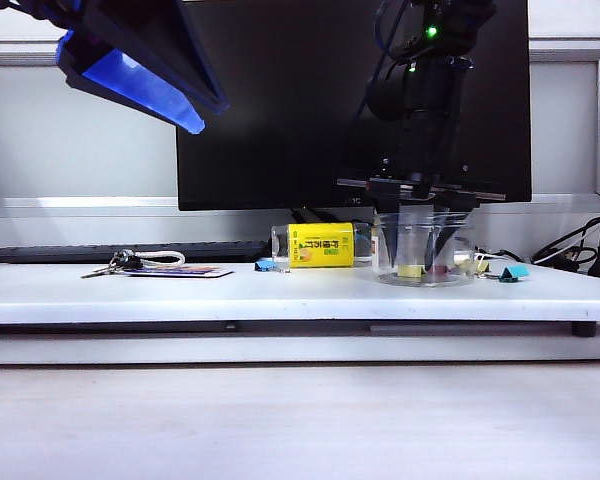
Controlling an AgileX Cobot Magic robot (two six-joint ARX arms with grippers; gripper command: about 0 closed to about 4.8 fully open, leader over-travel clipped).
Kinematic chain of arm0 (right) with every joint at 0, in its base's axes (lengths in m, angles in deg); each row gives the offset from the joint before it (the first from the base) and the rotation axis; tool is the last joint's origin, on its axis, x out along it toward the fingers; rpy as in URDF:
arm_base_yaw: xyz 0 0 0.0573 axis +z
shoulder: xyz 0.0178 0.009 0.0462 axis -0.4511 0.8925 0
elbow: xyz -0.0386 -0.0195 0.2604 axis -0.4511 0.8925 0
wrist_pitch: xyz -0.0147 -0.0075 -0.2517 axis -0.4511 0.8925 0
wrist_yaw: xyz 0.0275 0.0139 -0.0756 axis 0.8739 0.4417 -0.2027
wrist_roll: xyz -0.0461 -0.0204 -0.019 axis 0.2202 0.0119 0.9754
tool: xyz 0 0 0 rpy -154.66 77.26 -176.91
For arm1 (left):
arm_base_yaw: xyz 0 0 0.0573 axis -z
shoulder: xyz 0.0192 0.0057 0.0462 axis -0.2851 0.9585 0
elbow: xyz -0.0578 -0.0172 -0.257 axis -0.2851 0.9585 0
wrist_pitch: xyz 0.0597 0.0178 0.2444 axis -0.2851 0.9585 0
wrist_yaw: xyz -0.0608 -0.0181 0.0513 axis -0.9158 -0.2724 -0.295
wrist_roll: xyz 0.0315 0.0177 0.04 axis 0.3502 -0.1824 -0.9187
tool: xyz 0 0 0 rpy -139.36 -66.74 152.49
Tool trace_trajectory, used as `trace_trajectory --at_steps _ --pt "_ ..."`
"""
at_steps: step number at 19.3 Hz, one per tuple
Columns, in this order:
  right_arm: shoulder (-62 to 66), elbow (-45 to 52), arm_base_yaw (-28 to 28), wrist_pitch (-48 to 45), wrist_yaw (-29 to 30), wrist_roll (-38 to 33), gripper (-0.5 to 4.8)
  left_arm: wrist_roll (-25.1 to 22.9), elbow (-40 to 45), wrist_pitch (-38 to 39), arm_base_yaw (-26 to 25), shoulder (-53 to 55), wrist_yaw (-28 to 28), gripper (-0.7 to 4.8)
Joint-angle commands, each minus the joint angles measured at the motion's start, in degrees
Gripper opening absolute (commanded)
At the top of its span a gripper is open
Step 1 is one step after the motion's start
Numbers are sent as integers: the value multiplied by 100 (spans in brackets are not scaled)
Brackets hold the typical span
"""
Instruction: Take the clips out of the round transparent plastic box and place them on the table.
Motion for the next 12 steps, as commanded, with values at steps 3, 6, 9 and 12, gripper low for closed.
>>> trace_trajectory --at_steps 3,6,9,12 --pt "131 11 22 -33 15 205 198 -20 -15 -61 4 -11 -24 214" --pt "131 85 20 -55 13 219 197 -20 -15 -50 4 -11 -24 214" --pt "131 184 20 -11 13 374 138 -20 -15 -46 4 -11 -24 214" --pt "131 186 20 13 13 428 138 -17 -15 -44 4 -11 -26 214"
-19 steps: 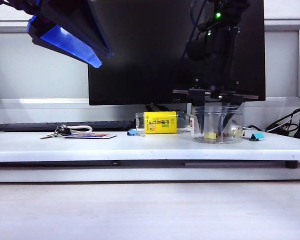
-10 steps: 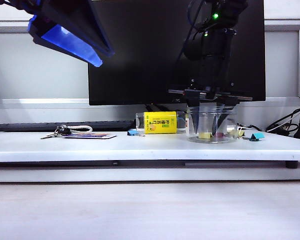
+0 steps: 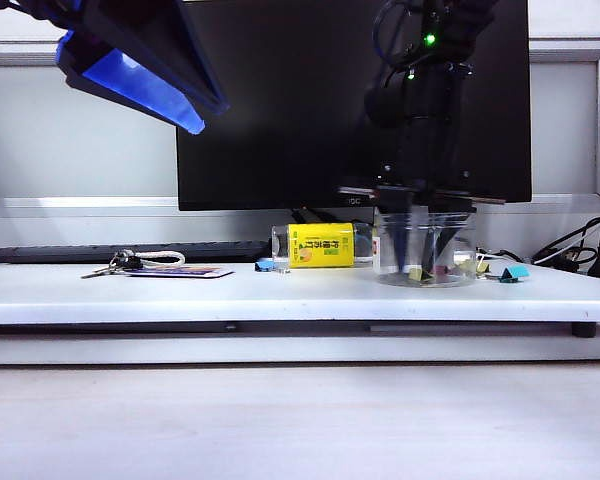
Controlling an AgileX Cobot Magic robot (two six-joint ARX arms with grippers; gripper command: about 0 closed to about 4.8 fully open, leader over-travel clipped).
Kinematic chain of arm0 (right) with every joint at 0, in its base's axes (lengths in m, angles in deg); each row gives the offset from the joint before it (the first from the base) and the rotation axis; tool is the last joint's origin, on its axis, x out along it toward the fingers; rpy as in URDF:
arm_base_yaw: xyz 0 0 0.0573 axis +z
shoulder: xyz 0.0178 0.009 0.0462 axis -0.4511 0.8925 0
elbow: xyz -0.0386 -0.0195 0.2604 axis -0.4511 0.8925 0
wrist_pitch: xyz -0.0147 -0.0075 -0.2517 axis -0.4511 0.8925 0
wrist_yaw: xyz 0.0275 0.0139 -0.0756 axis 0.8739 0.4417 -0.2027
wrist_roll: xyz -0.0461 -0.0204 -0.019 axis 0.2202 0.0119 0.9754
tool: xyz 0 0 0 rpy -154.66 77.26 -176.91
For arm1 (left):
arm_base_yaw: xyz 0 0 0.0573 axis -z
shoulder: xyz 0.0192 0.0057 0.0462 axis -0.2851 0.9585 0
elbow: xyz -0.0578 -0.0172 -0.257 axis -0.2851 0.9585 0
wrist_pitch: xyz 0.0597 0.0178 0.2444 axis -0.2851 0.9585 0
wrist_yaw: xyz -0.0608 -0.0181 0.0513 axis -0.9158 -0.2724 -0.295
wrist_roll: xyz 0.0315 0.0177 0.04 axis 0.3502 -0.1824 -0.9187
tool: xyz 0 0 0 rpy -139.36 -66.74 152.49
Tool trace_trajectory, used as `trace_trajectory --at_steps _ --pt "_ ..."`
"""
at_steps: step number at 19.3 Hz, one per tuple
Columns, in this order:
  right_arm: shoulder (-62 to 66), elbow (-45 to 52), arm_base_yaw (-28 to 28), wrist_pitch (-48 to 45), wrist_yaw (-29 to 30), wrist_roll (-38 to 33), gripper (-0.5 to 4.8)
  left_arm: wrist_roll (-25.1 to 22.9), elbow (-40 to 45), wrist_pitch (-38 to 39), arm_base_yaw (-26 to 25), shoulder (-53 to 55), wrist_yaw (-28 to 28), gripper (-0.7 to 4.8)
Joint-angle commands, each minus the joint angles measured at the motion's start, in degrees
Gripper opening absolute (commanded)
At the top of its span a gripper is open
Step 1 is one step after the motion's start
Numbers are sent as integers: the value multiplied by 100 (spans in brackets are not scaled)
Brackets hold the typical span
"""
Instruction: Take the clips out of the round transparent plastic box and place them on the table.
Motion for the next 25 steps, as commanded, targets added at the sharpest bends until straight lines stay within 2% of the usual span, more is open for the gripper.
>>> trace_trajectory --at_steps 1,6,10,17,25 --pt "85 72 7 92 39 61 138 -17 -15 -35 4 -11 -28 214" --pt "83 46 7 389 37 164 140 -17 -15 -31 4 -11 -28 214" --pt "76 37 7 505 13 420 159 -20 -15 -31 4 -11 -28 214" --pt "0 31 4 730 -179 911 158 -17 -15 -33 4 -11 -31 214" --pt "-208 28 -4 905 -297 1067 157 -17 -15 -31 4 -11 -33 214"
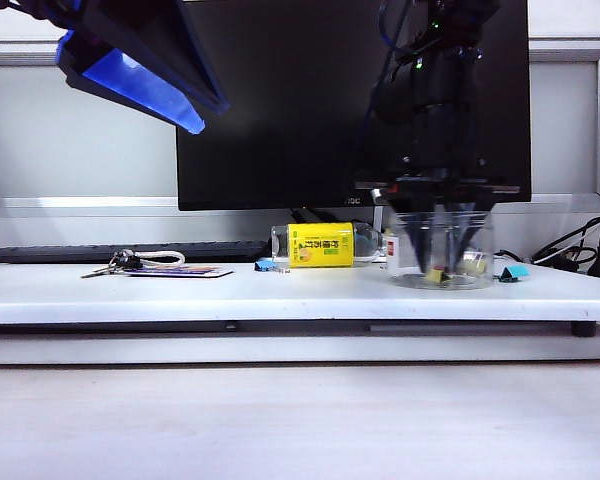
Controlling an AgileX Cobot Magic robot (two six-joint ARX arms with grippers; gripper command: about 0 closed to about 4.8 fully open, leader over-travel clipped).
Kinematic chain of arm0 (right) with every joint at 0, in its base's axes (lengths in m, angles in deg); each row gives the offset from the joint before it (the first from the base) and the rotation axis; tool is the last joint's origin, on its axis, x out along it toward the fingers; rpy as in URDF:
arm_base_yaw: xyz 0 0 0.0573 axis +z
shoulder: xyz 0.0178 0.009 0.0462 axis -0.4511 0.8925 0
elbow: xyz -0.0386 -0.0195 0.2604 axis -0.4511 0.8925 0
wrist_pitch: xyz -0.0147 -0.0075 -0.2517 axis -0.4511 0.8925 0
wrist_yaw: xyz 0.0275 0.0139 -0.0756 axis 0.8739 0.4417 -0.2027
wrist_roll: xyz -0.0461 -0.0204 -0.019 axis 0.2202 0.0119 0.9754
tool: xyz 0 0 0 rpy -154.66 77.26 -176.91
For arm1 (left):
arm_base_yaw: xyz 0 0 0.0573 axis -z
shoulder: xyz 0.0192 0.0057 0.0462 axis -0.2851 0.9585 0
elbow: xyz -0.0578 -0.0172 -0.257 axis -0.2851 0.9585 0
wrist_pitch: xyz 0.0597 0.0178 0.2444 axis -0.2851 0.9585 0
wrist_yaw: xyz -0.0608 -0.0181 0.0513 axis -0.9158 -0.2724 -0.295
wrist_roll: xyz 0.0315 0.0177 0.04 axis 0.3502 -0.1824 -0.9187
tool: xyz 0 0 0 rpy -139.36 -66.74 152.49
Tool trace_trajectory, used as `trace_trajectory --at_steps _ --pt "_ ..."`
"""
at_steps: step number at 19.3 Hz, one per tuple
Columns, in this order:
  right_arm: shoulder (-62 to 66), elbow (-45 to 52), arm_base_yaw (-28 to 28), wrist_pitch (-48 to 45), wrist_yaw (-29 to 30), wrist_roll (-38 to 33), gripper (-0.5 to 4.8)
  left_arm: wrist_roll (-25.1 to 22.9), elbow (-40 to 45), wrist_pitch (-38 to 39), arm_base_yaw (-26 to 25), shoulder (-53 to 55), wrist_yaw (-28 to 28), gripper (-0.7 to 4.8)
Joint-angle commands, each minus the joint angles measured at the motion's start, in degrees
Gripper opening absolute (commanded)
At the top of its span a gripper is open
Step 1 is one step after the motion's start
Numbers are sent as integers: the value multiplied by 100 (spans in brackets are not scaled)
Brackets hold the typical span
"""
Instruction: Take the clips out of the round transparent plastic box and place them on the table.
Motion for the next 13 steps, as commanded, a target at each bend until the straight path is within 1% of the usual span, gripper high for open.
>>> trace_trajectory --at_steps 1,2,3,13 --pt "-44 -9 4 107 -39 55 157 -15 -15 -35 4 -11 -33 214" --pt "-44 -9 4 144 -39 50 139 -15 -15 -33 4 -11 -33 214" --pt "-44 -9 4 192 -39 50 134 -13 -15 -33 4 -11 -33 214" --pt "-28 -9 4 247 2 -63 134 -15 -15 -37 4 -11 -33 214"
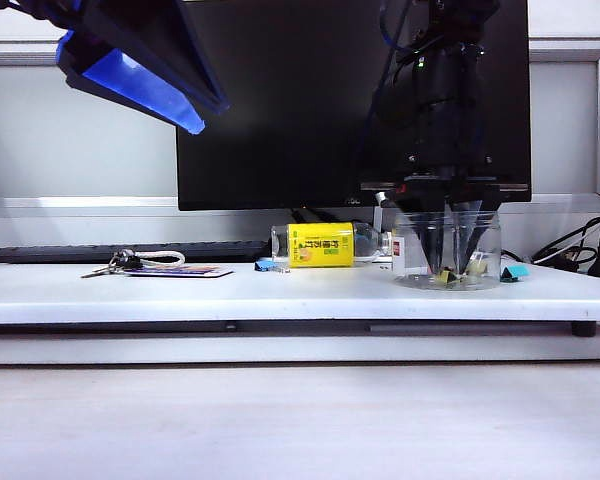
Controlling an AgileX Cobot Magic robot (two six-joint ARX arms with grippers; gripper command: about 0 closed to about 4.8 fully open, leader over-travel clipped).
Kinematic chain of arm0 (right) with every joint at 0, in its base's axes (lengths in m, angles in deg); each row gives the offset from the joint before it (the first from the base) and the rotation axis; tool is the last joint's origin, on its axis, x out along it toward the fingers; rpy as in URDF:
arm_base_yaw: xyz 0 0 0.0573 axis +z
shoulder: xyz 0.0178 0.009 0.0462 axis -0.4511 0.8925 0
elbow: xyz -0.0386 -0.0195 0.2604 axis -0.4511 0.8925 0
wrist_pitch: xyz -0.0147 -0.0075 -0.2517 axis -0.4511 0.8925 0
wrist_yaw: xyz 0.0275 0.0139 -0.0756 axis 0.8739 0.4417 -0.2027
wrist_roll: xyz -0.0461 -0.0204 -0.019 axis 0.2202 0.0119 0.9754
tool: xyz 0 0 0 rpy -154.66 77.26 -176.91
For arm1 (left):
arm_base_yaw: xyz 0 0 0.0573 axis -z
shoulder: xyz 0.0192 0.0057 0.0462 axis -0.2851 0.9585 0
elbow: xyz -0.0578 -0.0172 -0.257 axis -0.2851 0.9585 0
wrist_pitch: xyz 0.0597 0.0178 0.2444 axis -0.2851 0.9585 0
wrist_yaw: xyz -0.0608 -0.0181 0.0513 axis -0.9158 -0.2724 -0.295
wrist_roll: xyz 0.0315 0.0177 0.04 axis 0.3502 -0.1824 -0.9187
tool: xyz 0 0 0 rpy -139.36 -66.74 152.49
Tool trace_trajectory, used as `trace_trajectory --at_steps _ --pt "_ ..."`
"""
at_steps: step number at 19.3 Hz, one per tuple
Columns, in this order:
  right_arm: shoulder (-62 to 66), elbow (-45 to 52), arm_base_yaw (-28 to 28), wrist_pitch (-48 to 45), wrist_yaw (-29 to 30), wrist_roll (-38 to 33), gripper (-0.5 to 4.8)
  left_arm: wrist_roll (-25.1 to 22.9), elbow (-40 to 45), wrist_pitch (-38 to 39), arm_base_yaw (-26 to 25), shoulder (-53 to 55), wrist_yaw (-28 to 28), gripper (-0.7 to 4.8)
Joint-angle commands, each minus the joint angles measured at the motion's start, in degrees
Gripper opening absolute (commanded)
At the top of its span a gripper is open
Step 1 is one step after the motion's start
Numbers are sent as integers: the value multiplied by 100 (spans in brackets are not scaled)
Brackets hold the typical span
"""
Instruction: Take the clips out of the round transparent plastic box and place them on the table.
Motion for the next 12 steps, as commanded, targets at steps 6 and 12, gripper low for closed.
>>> trace_trajectory --at_steps 6,12 --pt "116 -9 4 -109 337 -138 134 -17 -15 -33 4 -11 -28 214" --pt "122 -11 2 -166 332 -173 79 -17 -15 -35 4 -11 -28 214"
